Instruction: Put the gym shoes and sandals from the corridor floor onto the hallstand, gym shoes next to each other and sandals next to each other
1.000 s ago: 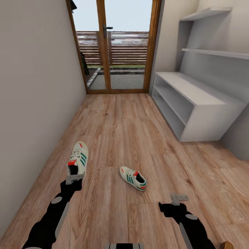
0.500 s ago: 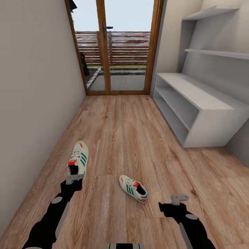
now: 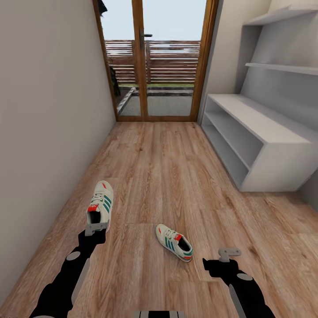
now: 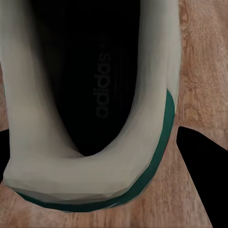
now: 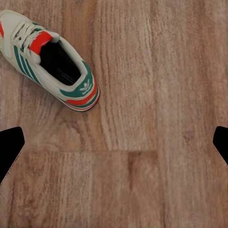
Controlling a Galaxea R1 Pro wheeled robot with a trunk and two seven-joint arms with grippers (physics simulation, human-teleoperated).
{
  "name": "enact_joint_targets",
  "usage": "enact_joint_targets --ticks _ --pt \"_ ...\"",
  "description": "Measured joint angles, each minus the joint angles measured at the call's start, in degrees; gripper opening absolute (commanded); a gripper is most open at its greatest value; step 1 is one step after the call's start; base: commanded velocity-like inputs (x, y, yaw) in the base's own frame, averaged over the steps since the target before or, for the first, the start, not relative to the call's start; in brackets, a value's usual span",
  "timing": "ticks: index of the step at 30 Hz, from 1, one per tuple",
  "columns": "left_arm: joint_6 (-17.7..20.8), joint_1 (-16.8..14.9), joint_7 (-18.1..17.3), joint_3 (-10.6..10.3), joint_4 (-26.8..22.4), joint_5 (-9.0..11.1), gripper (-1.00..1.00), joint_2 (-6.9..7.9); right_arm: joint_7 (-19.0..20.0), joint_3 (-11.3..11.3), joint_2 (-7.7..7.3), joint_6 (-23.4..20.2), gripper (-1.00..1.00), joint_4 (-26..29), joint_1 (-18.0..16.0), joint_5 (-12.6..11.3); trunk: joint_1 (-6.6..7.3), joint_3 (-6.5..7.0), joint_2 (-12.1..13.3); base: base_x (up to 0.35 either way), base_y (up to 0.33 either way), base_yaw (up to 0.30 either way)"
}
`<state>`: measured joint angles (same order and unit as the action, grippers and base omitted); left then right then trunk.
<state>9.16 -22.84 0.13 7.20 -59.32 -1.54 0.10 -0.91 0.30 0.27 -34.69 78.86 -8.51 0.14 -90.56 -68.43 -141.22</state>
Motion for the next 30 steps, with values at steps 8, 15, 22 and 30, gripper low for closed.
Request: enact_joint_targets --ticks 8,15,22,30 --pt "0.0 0.0 -0.1 0.0 0.0 0.0 -1.0 0.0 0.0 0.0 0.0 0.0 1.0 0.0 0.0 0.0 0.0 0.0 0.0 0.23 -0.198 0.28" --pt "0.0 0.0 -0.1 0.0 0.0 0.0 -1.0 -0.01 0.0 0.0 0.0 0.0 1.0 0.0 0.0 0.0 -0.01 0.0 0.0 0.244 -0.165 0.208" --pt "0.0 0.0 0.0 0.0 0.0 0.0 -1.0 -0.01 0.0 0.0 -0.01 0.0 1.0 0.0 0.0 0.0 -0.02 0.0 0.0 0.03 -0.02 0.02" --pt "0.0 0.0 0.0 0.0 0.0 0.0 -1.0 -0.01 0.0 0.0 0.0 0.0 1.0 0.0 0.0 0.0 -0.01 -0.02 0.0 0.04 -0.028 0.025"
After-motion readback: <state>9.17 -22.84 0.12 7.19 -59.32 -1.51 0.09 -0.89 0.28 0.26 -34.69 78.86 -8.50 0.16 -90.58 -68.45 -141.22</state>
